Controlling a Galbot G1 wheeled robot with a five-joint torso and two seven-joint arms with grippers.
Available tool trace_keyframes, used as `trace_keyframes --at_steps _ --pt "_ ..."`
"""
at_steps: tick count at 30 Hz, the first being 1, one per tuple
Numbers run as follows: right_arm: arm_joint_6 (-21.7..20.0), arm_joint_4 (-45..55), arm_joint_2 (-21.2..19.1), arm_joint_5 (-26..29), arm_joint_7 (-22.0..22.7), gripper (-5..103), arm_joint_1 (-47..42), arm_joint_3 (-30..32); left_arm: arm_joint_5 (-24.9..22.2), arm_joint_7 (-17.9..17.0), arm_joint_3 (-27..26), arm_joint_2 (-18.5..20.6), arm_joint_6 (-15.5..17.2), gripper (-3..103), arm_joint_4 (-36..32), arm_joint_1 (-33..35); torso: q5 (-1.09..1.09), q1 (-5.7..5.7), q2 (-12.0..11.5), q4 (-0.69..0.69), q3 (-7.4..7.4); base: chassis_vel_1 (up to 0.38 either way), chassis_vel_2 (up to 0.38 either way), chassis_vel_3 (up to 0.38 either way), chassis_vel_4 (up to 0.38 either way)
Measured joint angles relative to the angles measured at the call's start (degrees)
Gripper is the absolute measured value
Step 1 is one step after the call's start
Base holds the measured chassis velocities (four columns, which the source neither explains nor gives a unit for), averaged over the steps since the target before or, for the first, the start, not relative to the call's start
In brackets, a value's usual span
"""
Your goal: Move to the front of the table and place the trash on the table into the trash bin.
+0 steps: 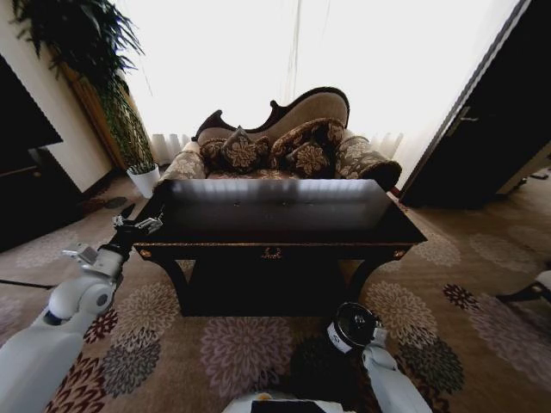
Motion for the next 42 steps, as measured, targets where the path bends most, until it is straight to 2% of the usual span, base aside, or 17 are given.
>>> trace_keyframes --at_steps 1,4,5,6,9,14,16,18,19,23,25,28,34,38,42 --pt "-0.01 1.63 -0.04 0.47 -0.14 74 -1.06 0.01 0.0 0.0 0.0 0.0 0.0 100 0.0 0.0 0.0 0.0 0.0 0.0 0.0 0.0 0.0 0.0 0.0" --pt "0.36 8.13 0.01 1.64 -1.02 90 -5.47 0.21 0.0 0.0 0.0 0.0 0.0 100 0.0 0.0 0.0 0.0 0.0 -0.01 0.0 0.0 0.0 0.0 0.0" --pt "0.36 8.13 0.01 1.64 -1.02 90 -5.47 0.21 0.0 0.0 0.0 0.0 0.0 100 0.0 0.0 0.0 0.0 0.0 -0.01 0.0 0.0 0.0 0.0 0.0" --pt "1.53 10.03 0.28 0.24 -1.55 95 -7.05 0.75 0.0 0.0 0.0 0.0 0.0 100 0.0 0.0 0.0 -0.01 0.0 -0.01 0.0 0.0 0.0 0.0 0.0" --pt "6.71 14.1 1.36 -4.56 -2.85 100 -11.85 2.89 0.0 0.0 0.0 0.0 0.0 100 0.0 0.0 0.0 -0.01 0.0 0.0 0.0 0.0 0.0 0.0 0.0" --pt "9.81 18.35 1.85 -4.34 -4.1 100 -16.3 4.49 0.0 0.0 0.0 0.0 0.0 100 0.0 0.0 0.0 -0.01 0.0 -0.02 0.0 0.0 0.0 0.0 0.0" --pt "10.21 22.37 2.05 -1.61 -5.18 100 -18.77 5.23 0.0 0.0 0.0 0.0 0.0 100 0.0 0.0 0.01 -0.01 0.0 -0.01 0.0 0.0 0.0 0.0 0.0" --pt "9.77 28.76 2.34 2.69 -6.04 100 -21.59 6.21 0.0 0.0 0.0 0.0 0.0 100 0.0 0.0 0.0 -0.01 0.0 -0.01 0.0 0.0 0.0 0.0 0.0" --pt "9.77 28.76 2.34 2.69 -6.04 100 -21.59 6.21 0.0 0.0 0.0 0.0 0.0 100 0.0 0.0 0.0 -0.01 0.0 -0.01 0.0 0.0 0.0 0.0 0.0" --pt "9.13 40.35 2.99 5.03 -6.45 100 -27.13 8.5 0.0 -0.01 0.0 0.0 0.0 100 0.0 0.0 -0.02 -0.01 0.0 0.0 0.0 0.0 0.0 0.0 0.0" --pt "8.97 42.0 3.09 5.21 -6.44 100 -27.98 8.73 0.0 -0.02 0.0 0.0 0.0 100 0.0 0.0 -0.01 -0.01 0.0 0.0 0.0 0.0 0.0 0.0 0.0" --pt "8.39 50.99 4.22 5.53 -6.64 100 -32.34 9.85 0.0 -0.01 0.0 0.0 0.0 100 0.0 0.0 0.0 -0.01 0.0 -0.01 0.0 0.0 0.0 0.0 0.0" --pt "7.55 59.37 5.57 4.1 -6.79 100 -35.03 10.94 0.0 -0.01 0.0 0.0 0.0 100 0.0 0.0 -0.01 -0.01 0.0 0.0 0.0 0.0 0.0 0.0 0.0" --pt "5.14 64.88 5.19 3.72 -6.24 100 -35.32 10.77 0.0 -0.01 0.0 0.0 0.0 100 0.0 0.0 0.0 -0.01 0.0 -0.01 0.0 0.0 0.0 0.0 0.0" --pt "0.7 68.75 2.42 4.0 -4.09 100 -31.58 9.51 0.0 -0.01 0.0 0.0 0.0 100 0.0 0.0 0.0 -0.01 0.0 0.0 0.0 0.0 0.0 0.0 0.0"
